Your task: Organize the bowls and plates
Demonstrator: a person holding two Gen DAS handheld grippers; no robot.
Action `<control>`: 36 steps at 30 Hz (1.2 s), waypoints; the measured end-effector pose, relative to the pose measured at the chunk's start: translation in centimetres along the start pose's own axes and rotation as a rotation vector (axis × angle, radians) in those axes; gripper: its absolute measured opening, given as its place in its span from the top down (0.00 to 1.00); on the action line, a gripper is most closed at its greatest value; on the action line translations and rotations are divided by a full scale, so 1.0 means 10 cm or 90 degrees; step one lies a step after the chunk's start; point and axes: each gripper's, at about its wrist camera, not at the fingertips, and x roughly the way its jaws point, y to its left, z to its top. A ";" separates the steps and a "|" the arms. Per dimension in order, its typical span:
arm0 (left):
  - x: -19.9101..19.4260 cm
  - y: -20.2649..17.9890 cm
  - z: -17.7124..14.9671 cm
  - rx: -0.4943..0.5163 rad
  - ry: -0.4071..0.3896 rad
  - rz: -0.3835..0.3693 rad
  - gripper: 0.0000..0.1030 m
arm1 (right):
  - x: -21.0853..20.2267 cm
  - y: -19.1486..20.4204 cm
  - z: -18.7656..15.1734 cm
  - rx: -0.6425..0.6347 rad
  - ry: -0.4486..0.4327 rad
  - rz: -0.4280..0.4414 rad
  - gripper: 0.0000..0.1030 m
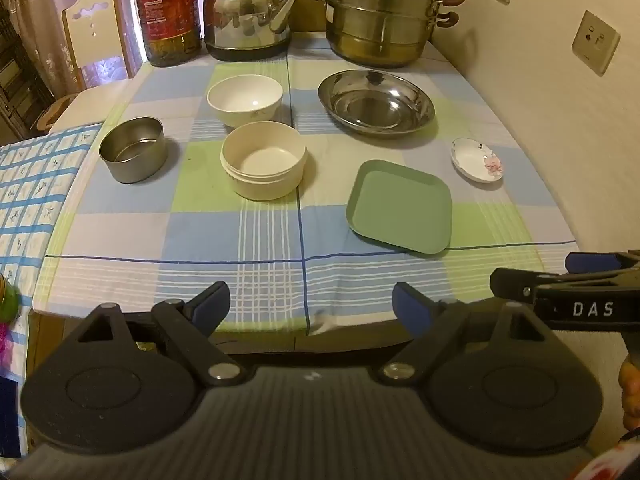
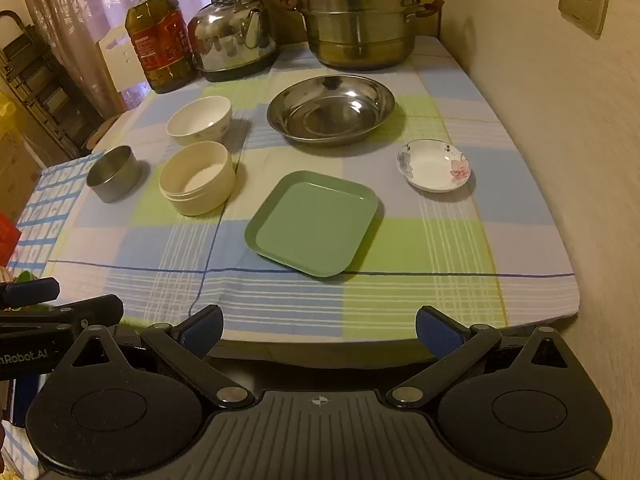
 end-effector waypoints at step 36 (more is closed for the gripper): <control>0.06 -0.02 0.03 -0.005 0.005 -0.009 0.16 | 0.03 -0.03 0.04 -0.003 -0.002 -0.003 0.01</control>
